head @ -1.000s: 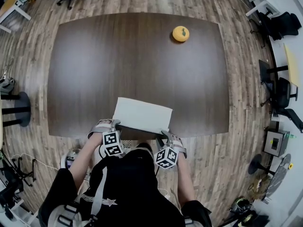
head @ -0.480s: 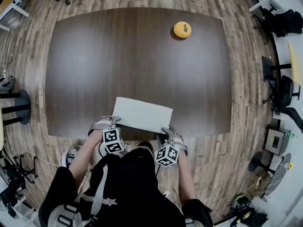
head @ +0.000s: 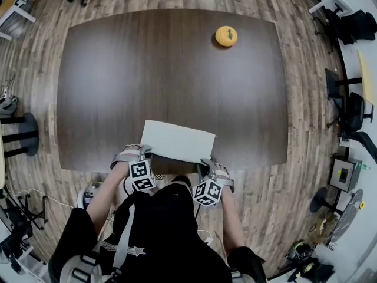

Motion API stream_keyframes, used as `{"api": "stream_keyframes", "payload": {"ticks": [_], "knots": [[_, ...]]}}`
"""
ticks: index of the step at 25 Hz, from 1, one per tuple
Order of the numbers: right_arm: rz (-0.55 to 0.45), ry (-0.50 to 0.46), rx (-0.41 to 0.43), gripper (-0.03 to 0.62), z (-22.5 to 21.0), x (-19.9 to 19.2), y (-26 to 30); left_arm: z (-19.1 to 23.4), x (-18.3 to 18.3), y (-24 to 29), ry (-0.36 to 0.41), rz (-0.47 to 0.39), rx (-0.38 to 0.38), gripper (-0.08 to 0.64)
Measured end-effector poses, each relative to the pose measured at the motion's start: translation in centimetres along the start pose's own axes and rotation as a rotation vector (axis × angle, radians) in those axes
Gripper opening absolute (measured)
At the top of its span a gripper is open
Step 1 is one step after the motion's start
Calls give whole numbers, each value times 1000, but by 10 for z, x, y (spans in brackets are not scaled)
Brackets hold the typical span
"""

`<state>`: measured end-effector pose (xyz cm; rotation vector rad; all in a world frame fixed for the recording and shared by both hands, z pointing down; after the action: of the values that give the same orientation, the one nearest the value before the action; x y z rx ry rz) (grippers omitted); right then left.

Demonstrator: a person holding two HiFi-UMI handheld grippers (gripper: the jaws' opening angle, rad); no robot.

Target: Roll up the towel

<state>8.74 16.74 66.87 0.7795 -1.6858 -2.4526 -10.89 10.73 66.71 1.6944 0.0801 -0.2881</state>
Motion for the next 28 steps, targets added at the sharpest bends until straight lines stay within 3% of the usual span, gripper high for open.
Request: {"api": "stream_keyframes", "payload": {"ticks": [5,14,28], "knots": [[8,-7,0,60,12,-2,-7,-11,-4,-7,11,-4,17,63],[25,16,39,60,43,-4,-18,-41,-17,-12,45,29,-40,61],[22,30,35,63,11,6,-18,-11,-5,-14,52,29,-12,63]]}}
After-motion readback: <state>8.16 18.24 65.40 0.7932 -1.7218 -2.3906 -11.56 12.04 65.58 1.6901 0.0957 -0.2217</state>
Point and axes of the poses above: the fingertips, and each gripper's own axes: y forward along the fingers, z to its left, x out of its top, the point moved 2 cm from there along -y, backward along the fingers, and after that the axes turned 4 degrees about -y, right-handed, at the moved point
